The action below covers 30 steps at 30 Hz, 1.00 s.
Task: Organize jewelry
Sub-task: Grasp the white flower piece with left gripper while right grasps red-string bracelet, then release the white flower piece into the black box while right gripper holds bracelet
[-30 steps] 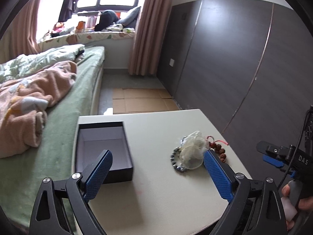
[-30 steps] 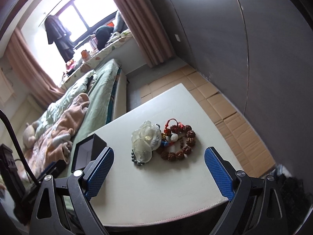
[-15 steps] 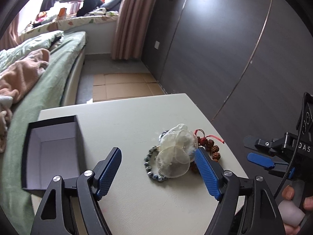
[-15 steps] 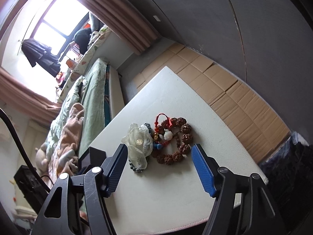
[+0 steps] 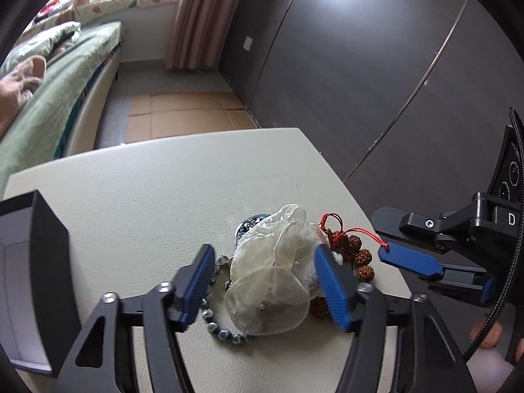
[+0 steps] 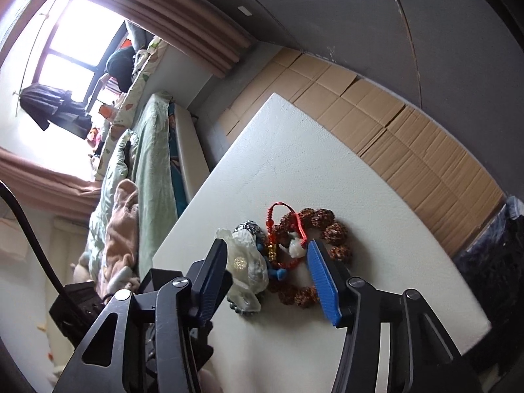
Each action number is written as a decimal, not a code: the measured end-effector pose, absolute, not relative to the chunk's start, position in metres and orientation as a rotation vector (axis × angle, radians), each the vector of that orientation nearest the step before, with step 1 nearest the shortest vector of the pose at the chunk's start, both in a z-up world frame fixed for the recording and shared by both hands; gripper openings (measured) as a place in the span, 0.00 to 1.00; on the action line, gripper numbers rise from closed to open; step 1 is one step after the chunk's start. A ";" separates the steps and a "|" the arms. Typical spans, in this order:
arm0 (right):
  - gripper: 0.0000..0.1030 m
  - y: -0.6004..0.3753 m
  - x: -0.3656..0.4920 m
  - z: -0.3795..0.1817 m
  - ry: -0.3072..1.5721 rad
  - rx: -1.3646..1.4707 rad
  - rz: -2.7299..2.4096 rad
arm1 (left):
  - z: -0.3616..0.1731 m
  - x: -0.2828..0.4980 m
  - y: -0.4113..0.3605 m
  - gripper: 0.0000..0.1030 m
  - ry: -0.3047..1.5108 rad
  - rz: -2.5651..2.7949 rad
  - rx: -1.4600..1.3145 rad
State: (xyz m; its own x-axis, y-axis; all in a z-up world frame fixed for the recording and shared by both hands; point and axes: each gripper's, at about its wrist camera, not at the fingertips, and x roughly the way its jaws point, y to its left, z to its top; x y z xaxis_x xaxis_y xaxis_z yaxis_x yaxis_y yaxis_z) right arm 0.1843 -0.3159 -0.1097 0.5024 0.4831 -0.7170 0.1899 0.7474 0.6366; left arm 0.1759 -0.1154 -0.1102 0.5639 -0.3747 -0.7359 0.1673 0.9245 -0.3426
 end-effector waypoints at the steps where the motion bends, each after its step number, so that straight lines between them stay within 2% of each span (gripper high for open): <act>1: 0.49 -0.314 0.188 -0.111 1.059 0.737 0.194 | -0.113 0.178 -0.115 0.35 0.937 -0.321 -0.251; 2: 0.49 -0.312 0.191 -0.112 1.063 0.735 0.190 | -0.116 0.179 -0.115 0.16 0.950 -0.322 -0.253; 5: 0.44 -0.306 0.200 -0.118 1.081 0.738 0.184 | -0.112 0.178 -0.111 0.05 0.927 -0.341 -0.278; 7: 0.39 -0.303 0.206 -0.123 1.098 0.740 0.175 | -0.106 0.174 -0.106 0.04 0.904 -0.340 -0.288; 15: 0.34 -0.290 0.215 -0.131 1.115 0.690 0.120 | -0.081 0.164 -0.071 0.03 0.821 -0.335 -0.382; 23: 0.33 -0.266 0.217 -0.117 1.099 0.452 0.020 | -0.071 0.163 -0.045 0.03 0.787 -0.314 -0.431; 27: 0.22 -0.253 0.221 -0.113 1.100 0.289 -0.064 | -0.065 0.162 -0.030 0.03 0.765 -0.298 -0.458; 30: 0.21 -0.243 0.222 -0.112 1.099 0.183 -0.107 | -0.063 0.164 -0.020 0.03 0.760 -0.286 -0.480</act>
